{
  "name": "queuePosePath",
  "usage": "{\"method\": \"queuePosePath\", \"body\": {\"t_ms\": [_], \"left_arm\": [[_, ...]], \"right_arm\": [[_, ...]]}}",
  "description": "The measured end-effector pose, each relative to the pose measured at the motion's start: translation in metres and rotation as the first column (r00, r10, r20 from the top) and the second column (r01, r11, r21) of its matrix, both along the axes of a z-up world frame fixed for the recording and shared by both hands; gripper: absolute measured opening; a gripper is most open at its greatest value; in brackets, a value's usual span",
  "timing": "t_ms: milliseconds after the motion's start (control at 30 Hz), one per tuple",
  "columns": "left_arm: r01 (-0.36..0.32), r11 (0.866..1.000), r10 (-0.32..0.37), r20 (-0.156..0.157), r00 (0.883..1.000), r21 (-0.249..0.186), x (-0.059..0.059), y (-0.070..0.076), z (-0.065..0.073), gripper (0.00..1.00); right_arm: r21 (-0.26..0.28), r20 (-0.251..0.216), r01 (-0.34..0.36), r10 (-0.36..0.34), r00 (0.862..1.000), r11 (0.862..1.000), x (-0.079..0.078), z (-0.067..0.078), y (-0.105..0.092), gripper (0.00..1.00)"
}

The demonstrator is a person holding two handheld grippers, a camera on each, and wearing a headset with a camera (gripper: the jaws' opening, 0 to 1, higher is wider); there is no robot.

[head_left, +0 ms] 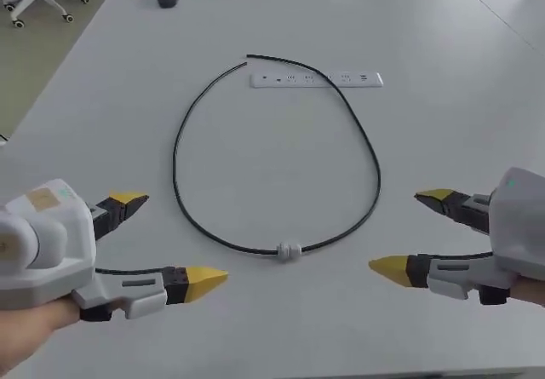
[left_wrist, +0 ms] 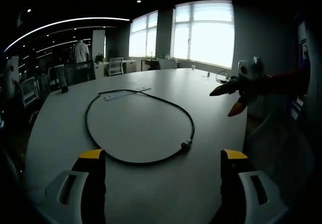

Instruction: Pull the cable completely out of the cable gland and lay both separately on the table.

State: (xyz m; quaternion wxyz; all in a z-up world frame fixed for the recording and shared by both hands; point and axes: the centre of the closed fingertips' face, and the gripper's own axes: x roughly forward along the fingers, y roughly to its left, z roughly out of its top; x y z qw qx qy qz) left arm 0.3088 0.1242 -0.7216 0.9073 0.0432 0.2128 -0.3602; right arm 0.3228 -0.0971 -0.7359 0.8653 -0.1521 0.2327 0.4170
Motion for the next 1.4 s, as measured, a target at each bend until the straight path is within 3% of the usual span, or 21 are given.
{"method": "queuePosePath", "body": {"t_ms": [233,400,667,933,1067,1233,1400], "left_arm": [[0.015,1.0,-0.015,-0.003,1.0,-0.002,0.0,-0.005,0.0,0.93],[0.027,1.0,-0.027,0.009,1.0,0.007,0.001,-0.007,0.001,0.93],[0.044,0.999,-0.044,0.01,0.999,0.001,0.001,-0.011,0.003,0.92],[0.053,0.998,-0.052,0.033,0.998,-0.014,0.001,-0.014,0.01,0.91],[0.059,0.998,-0.058,0.041,0.997,-0.018,0.002,-0.015,0.011,0.91],[0.059,0.998,-0.058,0.051,0.997,-0.025,0.003,-0.016,0.011,0.91],[0.056,0.998,-0.054,0.054,0.997,-0.034,0.003,-0.015,0.01,0.9]], "right_arm": [[-0.04,-0.019,-0.073,0.073,0.997,0.997,0.001,-0.004,0.015,0.63],[-0.081,-0.034,-0.145,0.143,0.989,0.986,0.002,-0.01,0.024,0.59],[-0.146,-0.073,-0.26,0.252,0.965,0.955,0.011,-0.024,0.05,0.52],[-0.225,-0.131,-0.383,0.361,0.923,0.896,0.013,-0.047,0.075,0.37],[-0.281,-0.163,-0.453,0.423,0.892,0.846,0.012,-0.059,0.086,0.32],[-0.32,-0.192,-0.504,0.466,0.864,0.803,0.012,-0.07,0.095,0.25],[-0.333,-0.223,-0.534,0.486,0.845,0.777,0.012,-0.078,0.1,0.18]]}}
